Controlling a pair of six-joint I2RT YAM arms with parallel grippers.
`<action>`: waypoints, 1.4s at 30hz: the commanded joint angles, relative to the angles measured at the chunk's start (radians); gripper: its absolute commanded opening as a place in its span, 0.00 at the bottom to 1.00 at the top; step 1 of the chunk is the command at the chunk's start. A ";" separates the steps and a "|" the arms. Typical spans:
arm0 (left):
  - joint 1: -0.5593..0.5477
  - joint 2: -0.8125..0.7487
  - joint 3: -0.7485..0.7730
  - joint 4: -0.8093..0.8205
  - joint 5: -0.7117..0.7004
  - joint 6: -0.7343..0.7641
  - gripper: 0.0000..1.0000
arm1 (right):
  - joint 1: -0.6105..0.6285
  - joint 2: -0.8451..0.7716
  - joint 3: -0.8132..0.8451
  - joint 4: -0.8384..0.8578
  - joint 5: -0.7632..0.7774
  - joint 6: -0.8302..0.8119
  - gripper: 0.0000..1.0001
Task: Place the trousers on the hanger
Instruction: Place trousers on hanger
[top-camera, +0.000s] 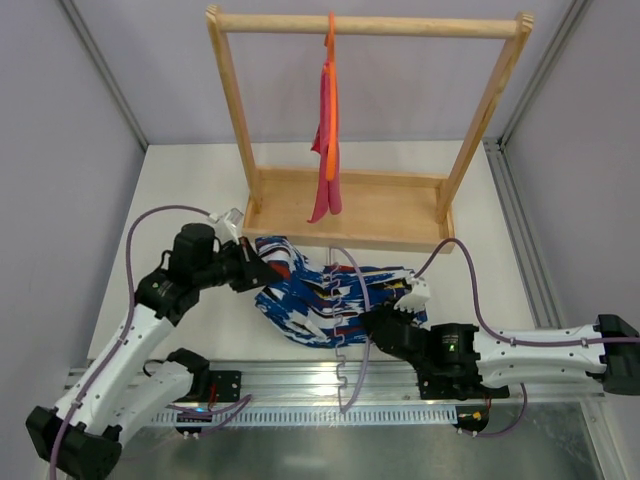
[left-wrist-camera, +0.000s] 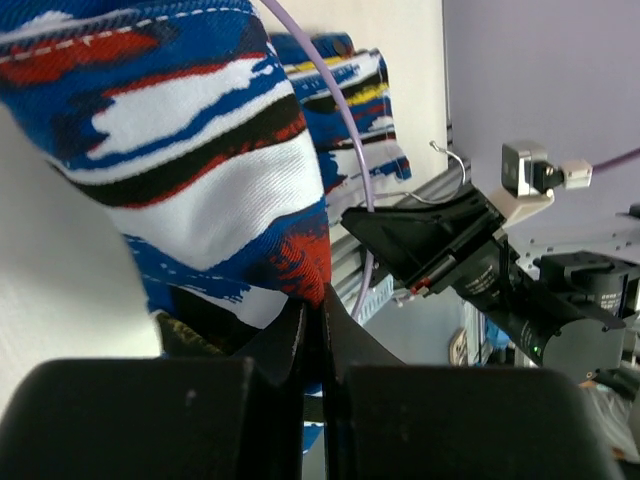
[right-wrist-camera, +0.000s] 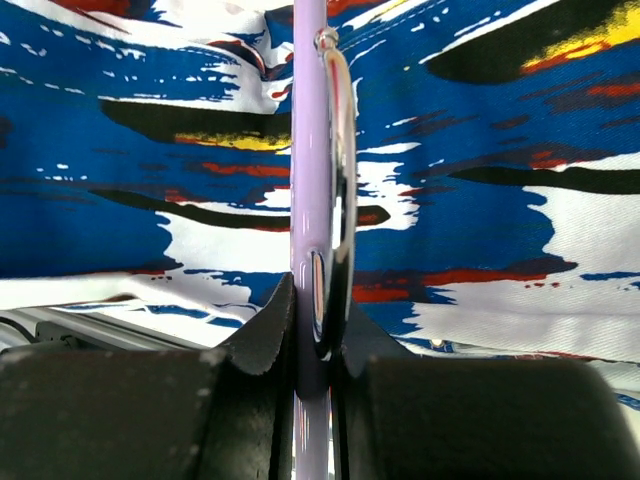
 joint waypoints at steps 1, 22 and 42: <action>-0.134 0.057 0.018 0.158 -0.087 -0.065 0.01 | 0.008 -0.012 -0.013 0.031 0.017 0.038 0.03; -0.626 0.652 0.136 0.508 -0.285 -0.200 0.00 | 0.008 -0.104 -0.021 -0.030 0.067 0.047 0.04; -0.579 0.534 0.526 -0.101 -0.587 -0.041 0.60 | 0.009 -0.145 -0.048 -0.070 0.086 0.090 0.04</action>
